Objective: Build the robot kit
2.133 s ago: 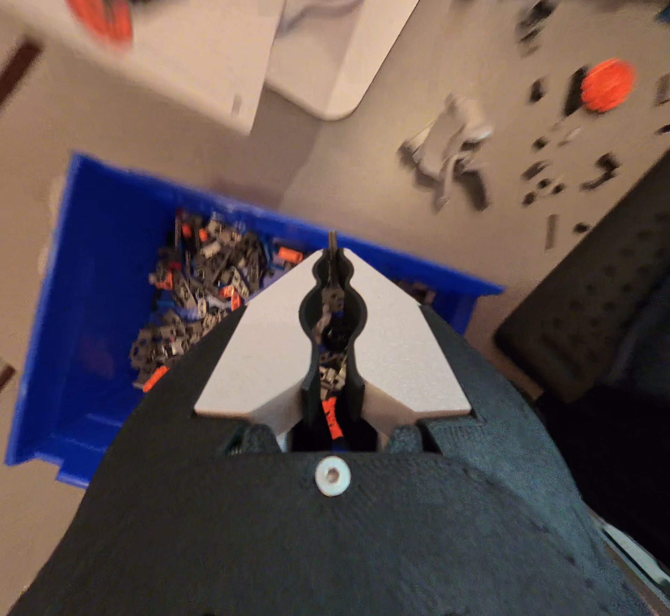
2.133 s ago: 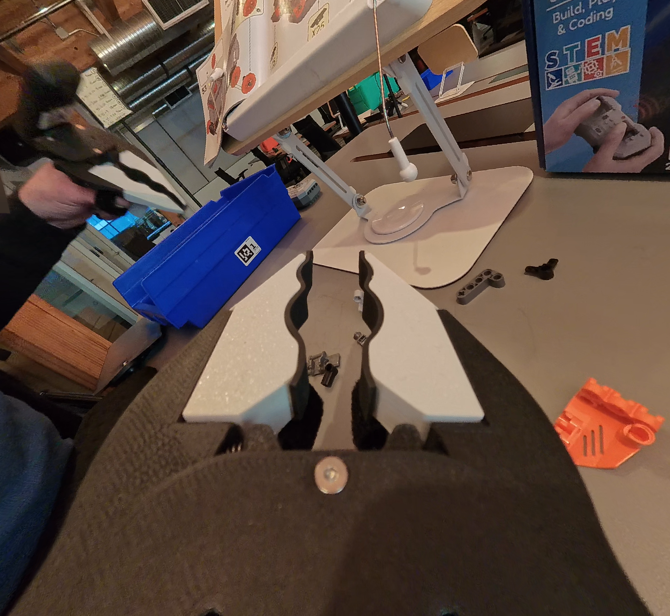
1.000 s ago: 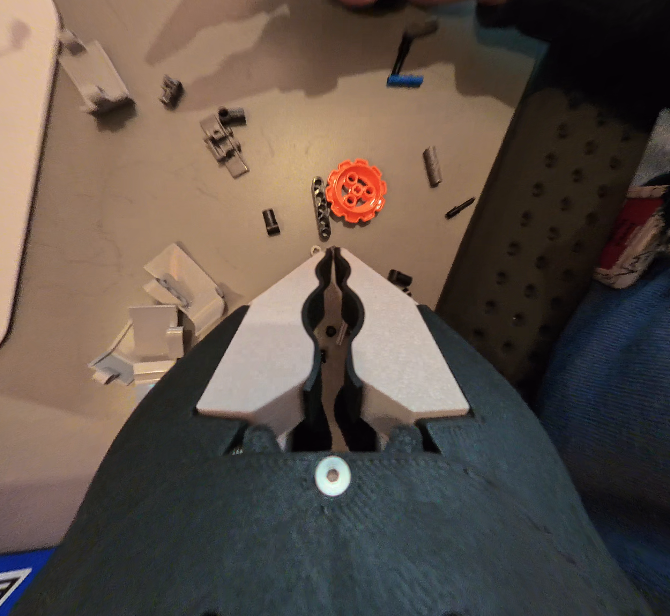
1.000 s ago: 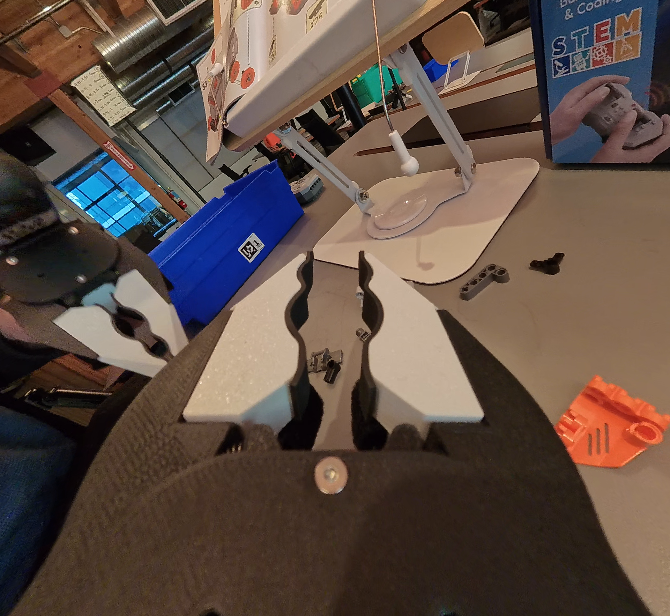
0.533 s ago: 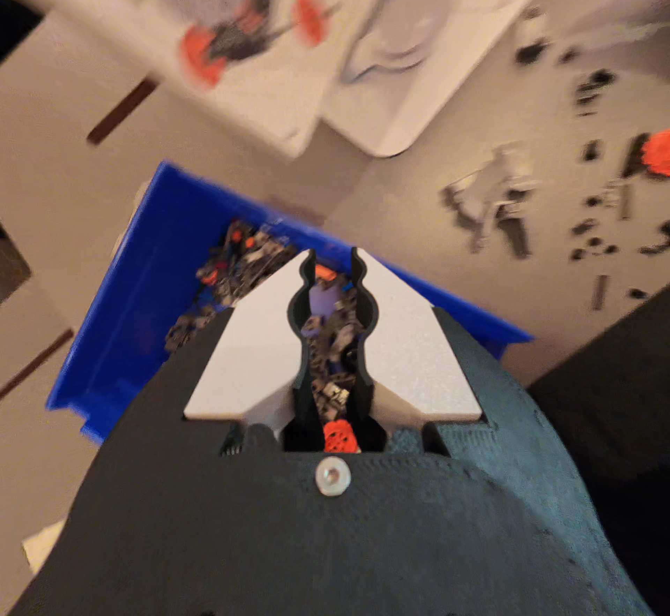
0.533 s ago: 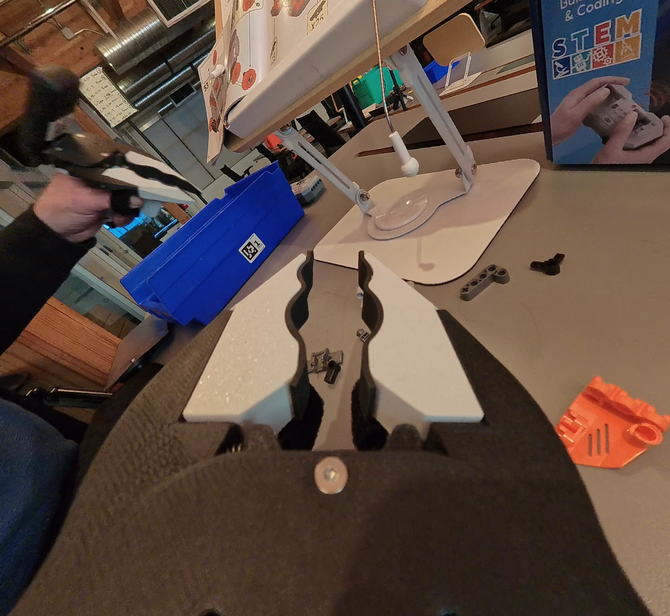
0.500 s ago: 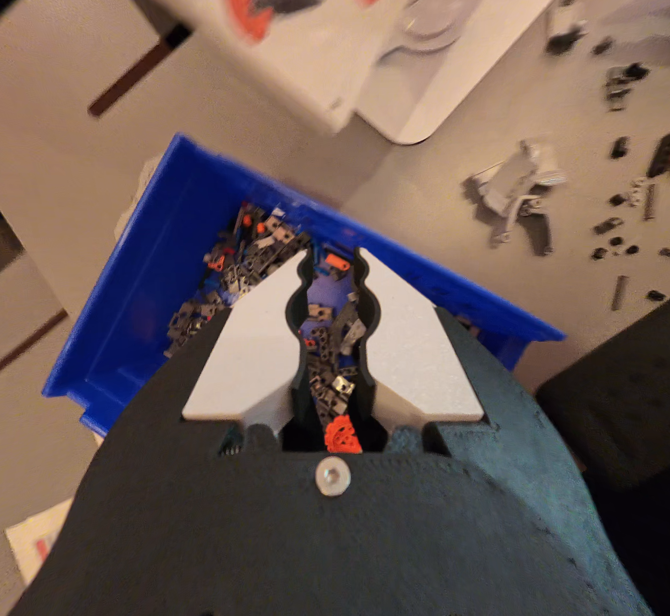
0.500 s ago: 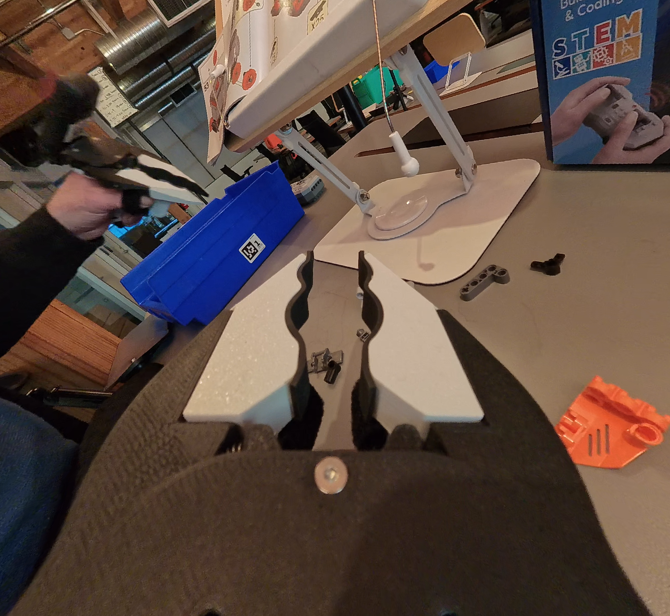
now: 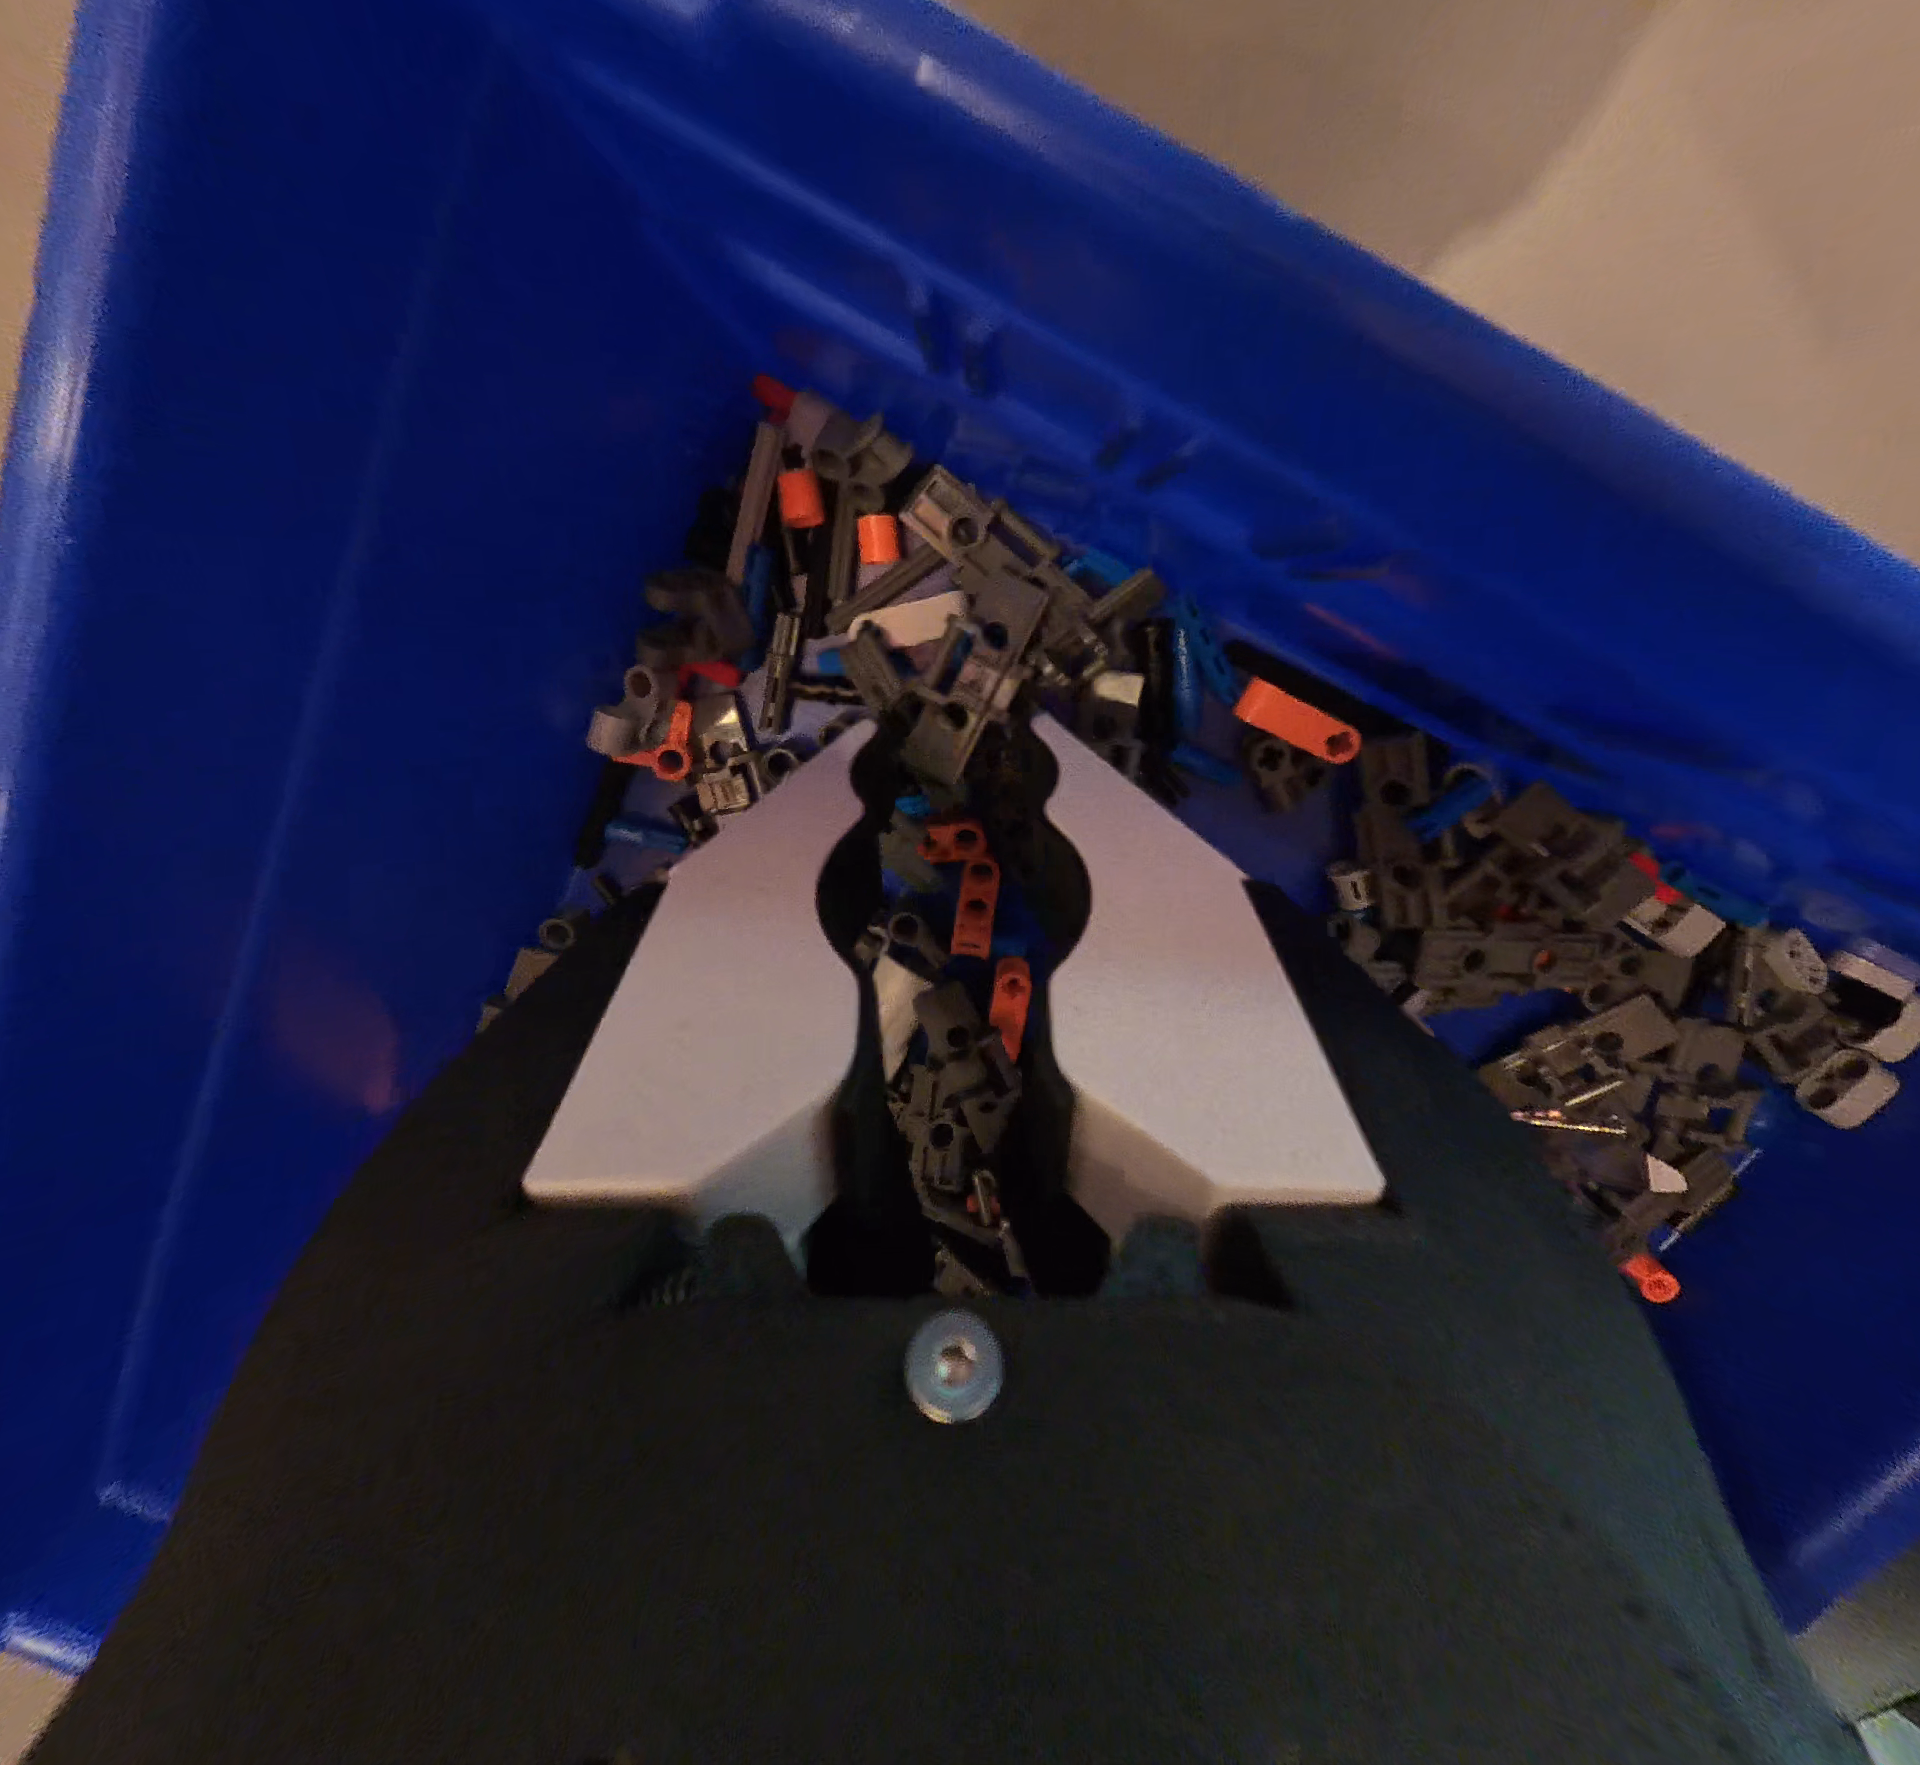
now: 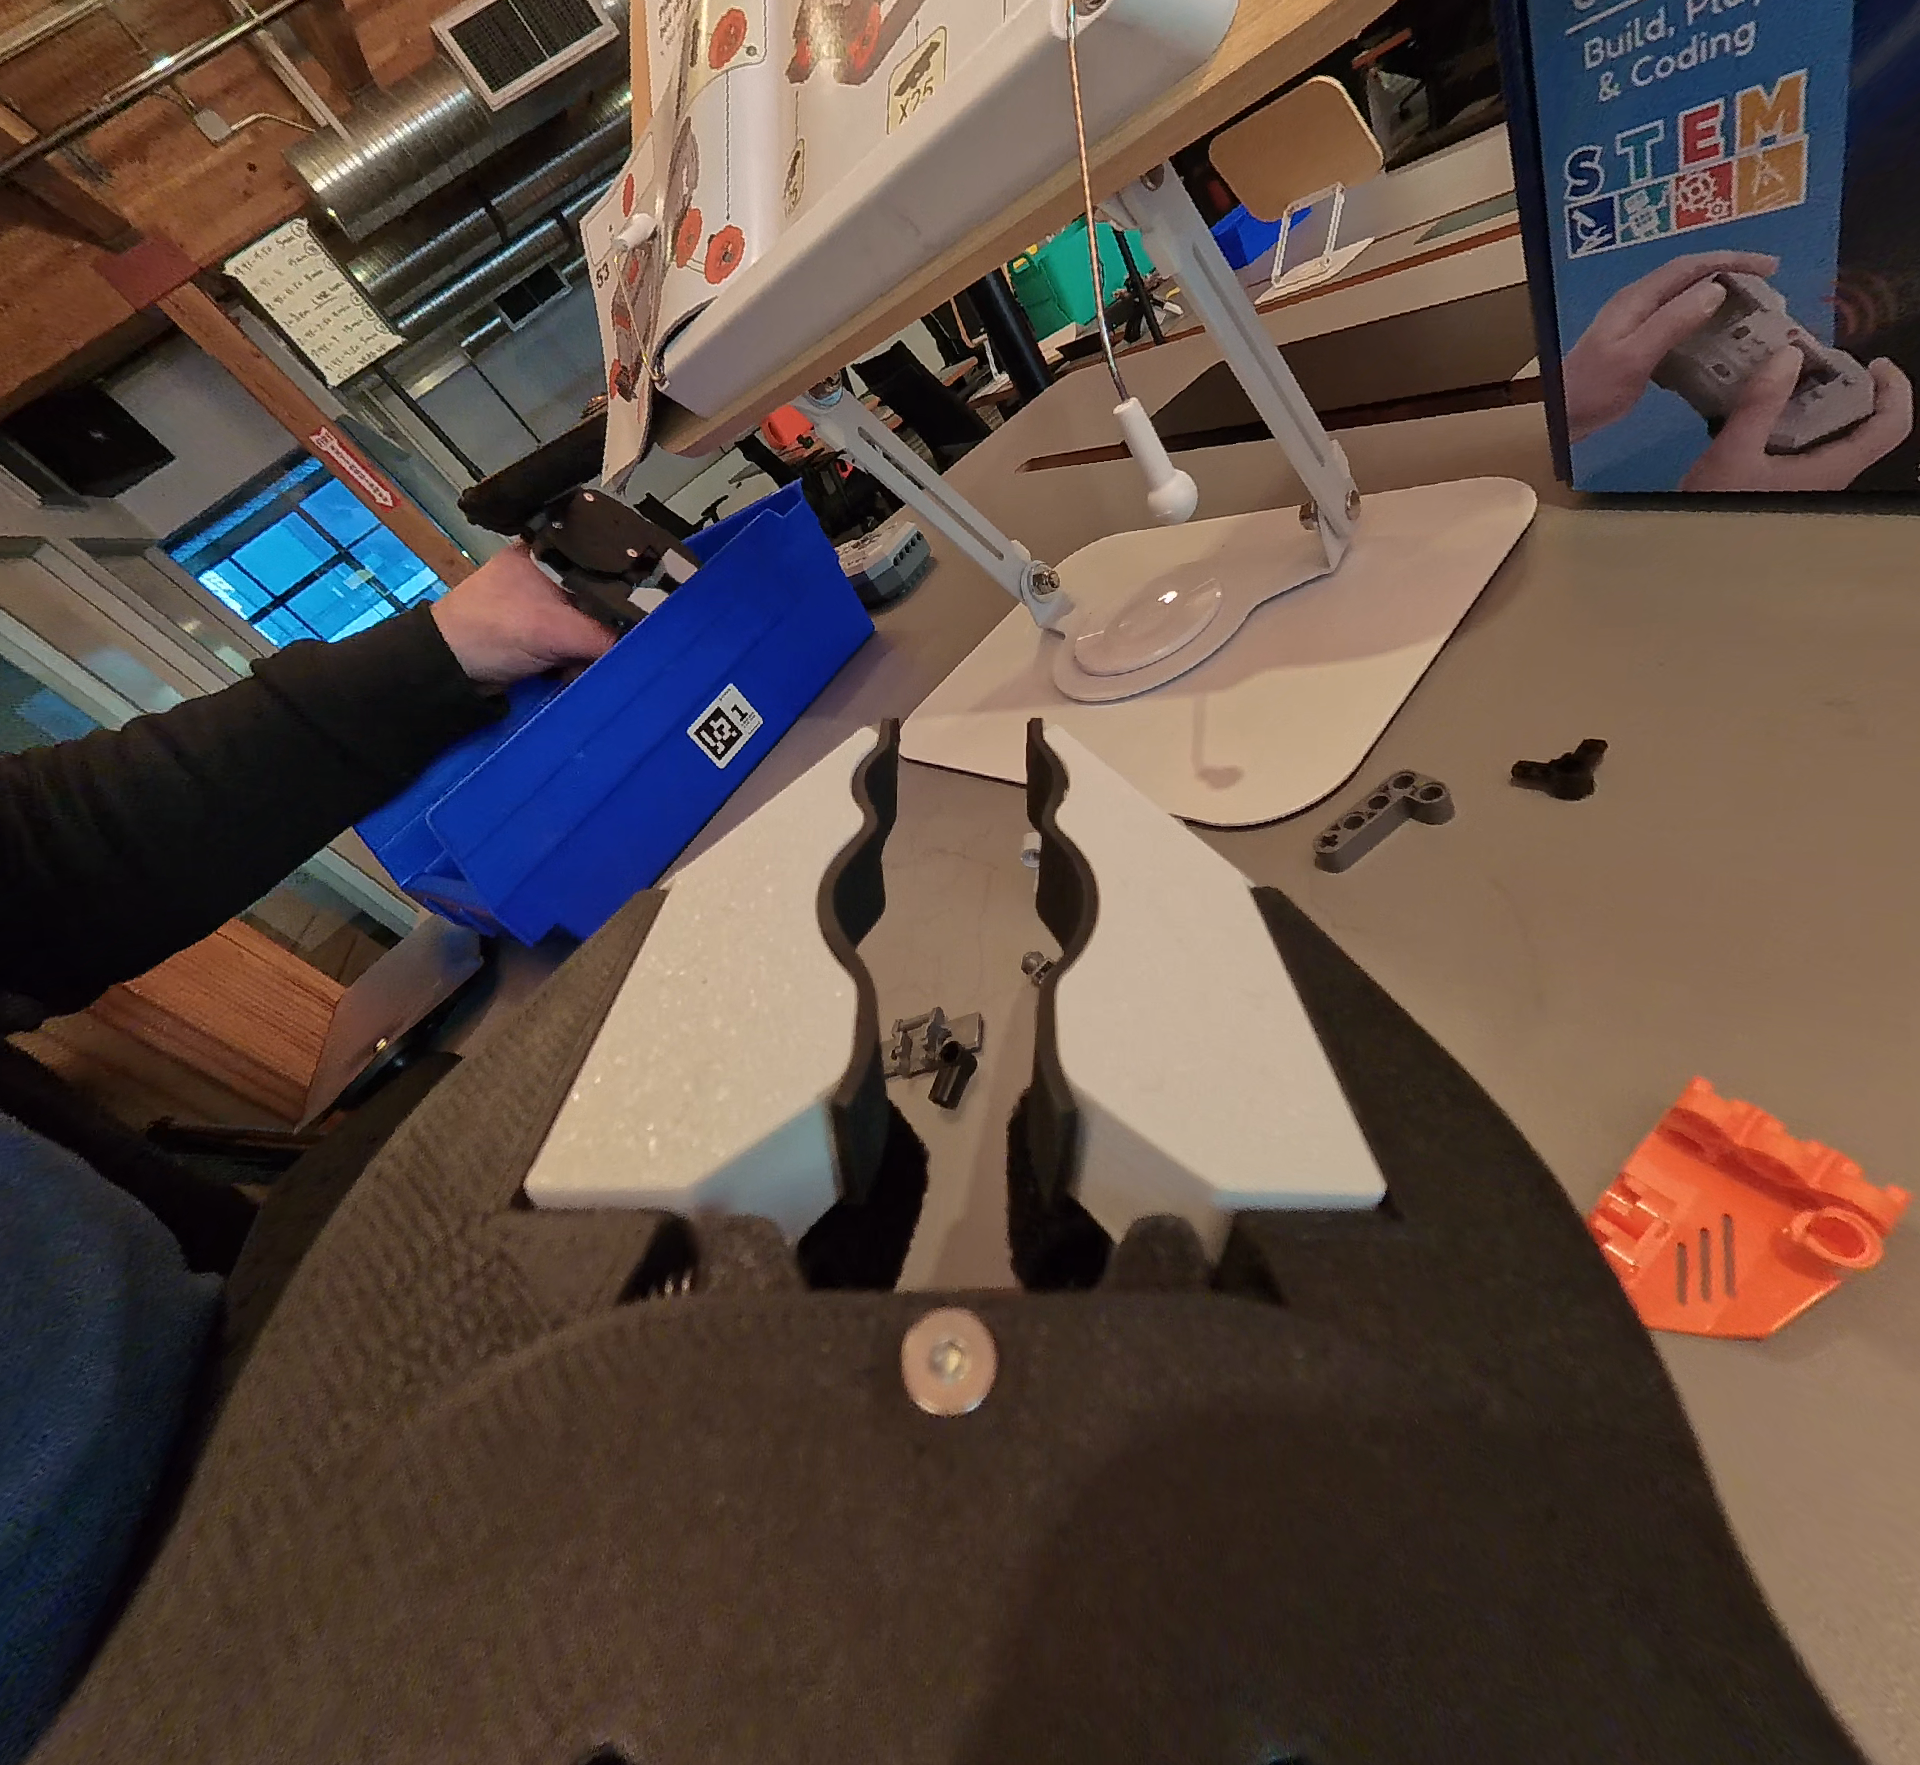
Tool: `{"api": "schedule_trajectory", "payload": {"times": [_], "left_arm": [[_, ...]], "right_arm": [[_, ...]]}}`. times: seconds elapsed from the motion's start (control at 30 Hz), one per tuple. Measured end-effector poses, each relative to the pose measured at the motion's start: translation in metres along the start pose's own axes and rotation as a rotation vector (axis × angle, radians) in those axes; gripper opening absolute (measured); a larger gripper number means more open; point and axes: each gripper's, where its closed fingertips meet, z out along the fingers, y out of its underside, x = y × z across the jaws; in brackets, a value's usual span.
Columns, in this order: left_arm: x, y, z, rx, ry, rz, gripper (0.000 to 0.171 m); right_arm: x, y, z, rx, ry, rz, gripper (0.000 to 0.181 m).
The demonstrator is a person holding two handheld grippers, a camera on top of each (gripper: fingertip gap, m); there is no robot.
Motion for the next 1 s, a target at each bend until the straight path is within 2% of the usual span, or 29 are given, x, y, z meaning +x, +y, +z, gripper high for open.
{"api": "schedule_trajectory", "payload": {"times": [0.23,0.43,0.63,0.77,0.9,1.0], "left_arm": [[0.012,0.021,-0.009,-0.042,0.031,0.0,0.02],[0.056,0.053,-0.027,-0.132,0.218,-0.035,0.021],[0.011,0.008,-0.037,0.074,0.033,-0.009,0.043],[-0.008,-0.016,-0.024,0.13,0.031,0.035,0.047],[-0.018,-0.022,-0.004,0.039,-0.041,0.21,0.053],[-0.017,-0.02,0.006,0.0,0.003,0.191,0.054]], "right_arm": [[0.0,-0.001,0.0,0.009,0.0,0.001,0.022],[0.0,-0.001,0.0,0.006,0.001,-0.002,0.022],[0.0,0.0,0.001,-0.003,0.005,-0.004,0.022],[0.0,0.0,0.001,0.0,0.006,-0.006,0.022],[0.0,0.0,0.0,0.004,0.007,-0.011,0.022],[0.0,-0.001,0.0,0.006,0.006,-0.01,0.022]]}}
